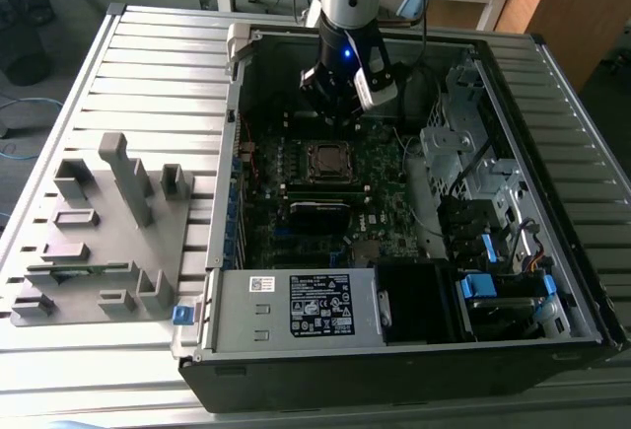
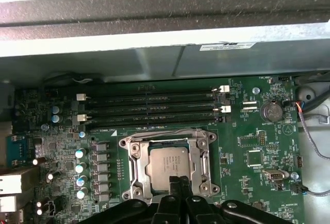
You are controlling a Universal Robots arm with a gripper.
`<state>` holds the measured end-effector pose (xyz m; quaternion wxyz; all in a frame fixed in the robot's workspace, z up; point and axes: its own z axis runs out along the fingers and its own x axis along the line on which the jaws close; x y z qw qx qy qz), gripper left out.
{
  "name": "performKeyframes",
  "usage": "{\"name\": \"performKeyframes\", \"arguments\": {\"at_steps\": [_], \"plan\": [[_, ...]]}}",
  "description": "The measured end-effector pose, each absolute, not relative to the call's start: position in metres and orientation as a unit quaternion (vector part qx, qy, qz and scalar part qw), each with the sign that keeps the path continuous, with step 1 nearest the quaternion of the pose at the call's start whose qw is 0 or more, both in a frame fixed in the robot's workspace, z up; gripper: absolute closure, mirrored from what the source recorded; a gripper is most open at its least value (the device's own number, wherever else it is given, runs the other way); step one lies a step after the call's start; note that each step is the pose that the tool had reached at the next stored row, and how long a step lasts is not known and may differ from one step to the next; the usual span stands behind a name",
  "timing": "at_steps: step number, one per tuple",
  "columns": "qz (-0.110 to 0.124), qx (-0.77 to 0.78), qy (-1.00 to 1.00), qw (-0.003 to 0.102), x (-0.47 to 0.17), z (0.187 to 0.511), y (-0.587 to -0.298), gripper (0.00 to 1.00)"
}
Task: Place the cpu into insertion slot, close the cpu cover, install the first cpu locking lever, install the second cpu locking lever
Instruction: 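Install the second cpu locking lever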
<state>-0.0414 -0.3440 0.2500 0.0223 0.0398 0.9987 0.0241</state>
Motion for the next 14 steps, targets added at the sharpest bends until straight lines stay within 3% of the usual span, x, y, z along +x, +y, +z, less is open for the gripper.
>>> {"name": "performKeyframes", "arguments": {"at_steps": [14], "plan": [[0.024,0.04,0.999,0.022,-0.0414,0.25,-0.347,0.89]]}}
